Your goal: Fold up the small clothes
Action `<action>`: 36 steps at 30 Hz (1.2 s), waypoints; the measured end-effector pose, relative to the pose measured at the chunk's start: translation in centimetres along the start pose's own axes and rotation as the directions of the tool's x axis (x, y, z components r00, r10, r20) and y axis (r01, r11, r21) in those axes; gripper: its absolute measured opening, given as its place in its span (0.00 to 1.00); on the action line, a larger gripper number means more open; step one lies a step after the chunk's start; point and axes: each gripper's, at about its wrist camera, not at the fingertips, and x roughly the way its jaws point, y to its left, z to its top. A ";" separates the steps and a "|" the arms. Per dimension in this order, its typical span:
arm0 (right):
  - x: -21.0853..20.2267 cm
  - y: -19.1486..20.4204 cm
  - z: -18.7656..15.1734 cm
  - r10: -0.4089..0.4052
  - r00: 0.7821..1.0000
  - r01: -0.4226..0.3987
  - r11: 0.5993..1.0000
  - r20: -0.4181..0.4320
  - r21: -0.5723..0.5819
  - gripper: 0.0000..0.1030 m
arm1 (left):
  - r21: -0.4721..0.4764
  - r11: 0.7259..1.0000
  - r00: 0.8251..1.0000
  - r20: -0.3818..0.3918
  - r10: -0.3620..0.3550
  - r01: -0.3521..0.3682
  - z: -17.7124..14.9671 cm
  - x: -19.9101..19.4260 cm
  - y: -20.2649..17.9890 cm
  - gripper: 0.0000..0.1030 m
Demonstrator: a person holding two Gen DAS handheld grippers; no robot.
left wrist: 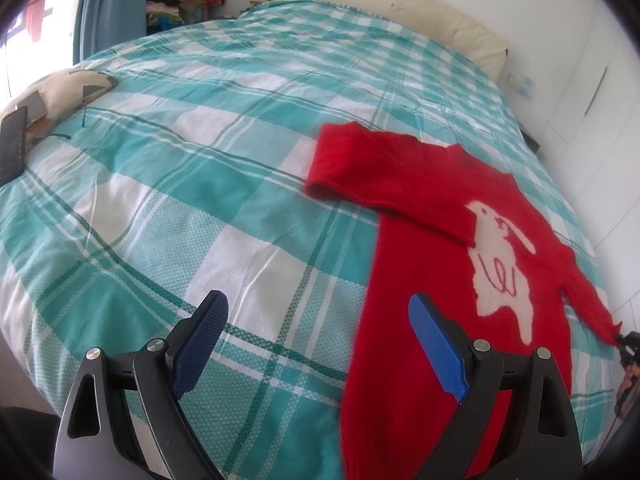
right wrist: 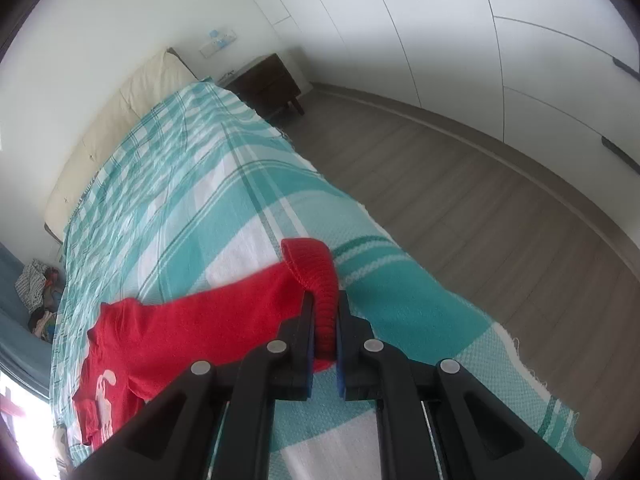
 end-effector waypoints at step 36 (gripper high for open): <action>-8.0 -0.2 -2.4 -0.158 0.966 0.139 0.985 0.203 0.107 0.46 | 0.650 0.759 0.989 0.093 -0.118 0.029 5.4 2.6 -13.0 0.94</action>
